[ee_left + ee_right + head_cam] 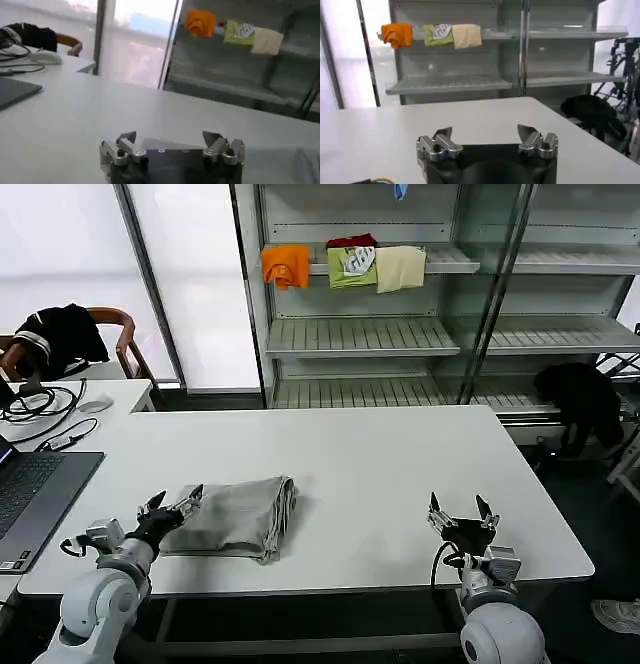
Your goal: Fold and organize the clothes.
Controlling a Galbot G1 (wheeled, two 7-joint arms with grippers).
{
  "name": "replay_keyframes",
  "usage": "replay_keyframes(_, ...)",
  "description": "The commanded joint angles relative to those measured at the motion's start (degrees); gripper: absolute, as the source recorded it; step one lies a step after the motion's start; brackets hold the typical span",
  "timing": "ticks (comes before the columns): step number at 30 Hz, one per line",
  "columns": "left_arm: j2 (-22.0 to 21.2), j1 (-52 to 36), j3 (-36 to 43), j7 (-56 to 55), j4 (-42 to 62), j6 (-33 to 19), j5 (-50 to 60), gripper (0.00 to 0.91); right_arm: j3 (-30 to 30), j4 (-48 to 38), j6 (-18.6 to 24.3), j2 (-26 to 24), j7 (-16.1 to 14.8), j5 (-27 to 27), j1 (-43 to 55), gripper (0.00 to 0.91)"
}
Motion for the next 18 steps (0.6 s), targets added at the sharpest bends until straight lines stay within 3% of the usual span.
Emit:
replay_keyframes(1,-0.1,0.3,-0.3,1.8,3.6,-0.4,1.2,0.907,-0.1,0.0,0.1,0.1,0.0,0.0,0.0,0.907)
replay_keyframes(18,0.0,0.4,-0.1,2.9,7.2,-1.5,1.3,0.907,0.2,0.4,0.4,0.4,0.0,0.0,-0.7,0.907)
